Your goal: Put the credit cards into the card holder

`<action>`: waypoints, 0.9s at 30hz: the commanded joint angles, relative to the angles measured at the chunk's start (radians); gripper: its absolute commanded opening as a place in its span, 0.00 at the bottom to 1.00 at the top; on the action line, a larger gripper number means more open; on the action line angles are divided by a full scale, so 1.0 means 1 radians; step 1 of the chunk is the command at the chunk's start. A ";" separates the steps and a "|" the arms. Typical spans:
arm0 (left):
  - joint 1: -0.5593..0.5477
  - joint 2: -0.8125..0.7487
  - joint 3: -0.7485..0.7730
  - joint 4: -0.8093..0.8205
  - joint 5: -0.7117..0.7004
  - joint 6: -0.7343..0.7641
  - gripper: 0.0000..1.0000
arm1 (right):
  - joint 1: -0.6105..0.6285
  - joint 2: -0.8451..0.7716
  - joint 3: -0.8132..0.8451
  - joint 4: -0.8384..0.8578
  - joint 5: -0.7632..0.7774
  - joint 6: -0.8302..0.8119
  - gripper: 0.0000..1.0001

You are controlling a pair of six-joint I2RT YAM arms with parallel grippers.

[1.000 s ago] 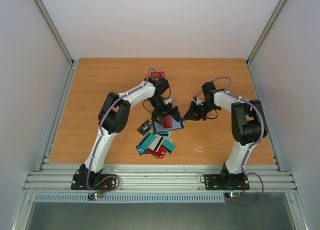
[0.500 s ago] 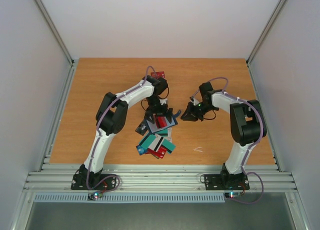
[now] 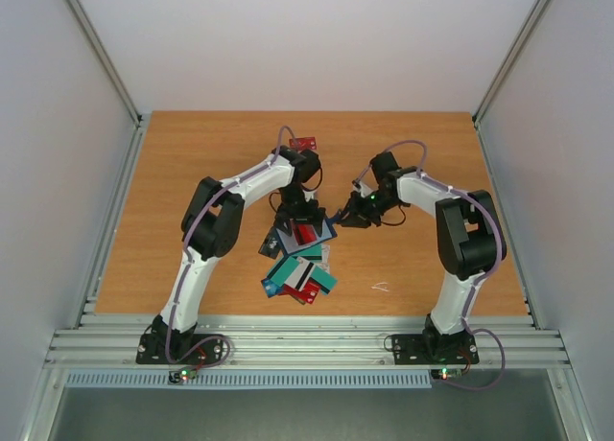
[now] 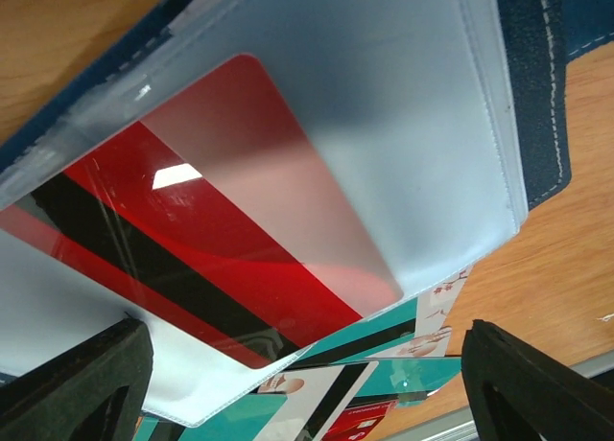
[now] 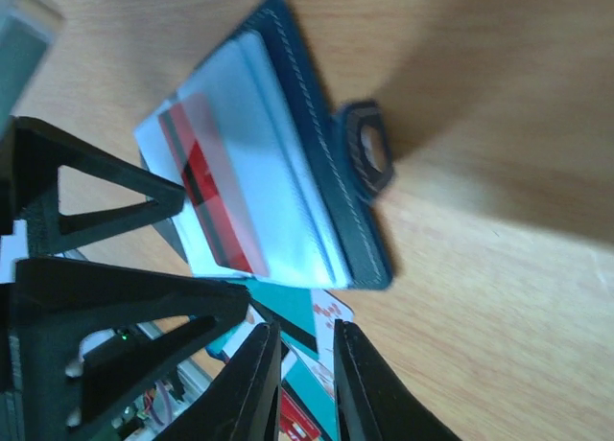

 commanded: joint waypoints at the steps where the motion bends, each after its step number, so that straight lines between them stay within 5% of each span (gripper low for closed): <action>1: 0.005 -0.022 -0.028 0.067 -0.010 0.010 0.87 | 0.032 0.045 0.076 -0.006 0.014 -0.035 0.20; 12: 0.006 0.005 -0.012 0.087 0.003 0.045 0.78 | 0.058 0.169 0.185 -0.052 0.080 -0.077 0.23; 27: 0.006 0.082 0.092 0.066 0.081 0.065 0.68 | 0.082 0.183 0.099 -0.023 0.073 -0.063 0.20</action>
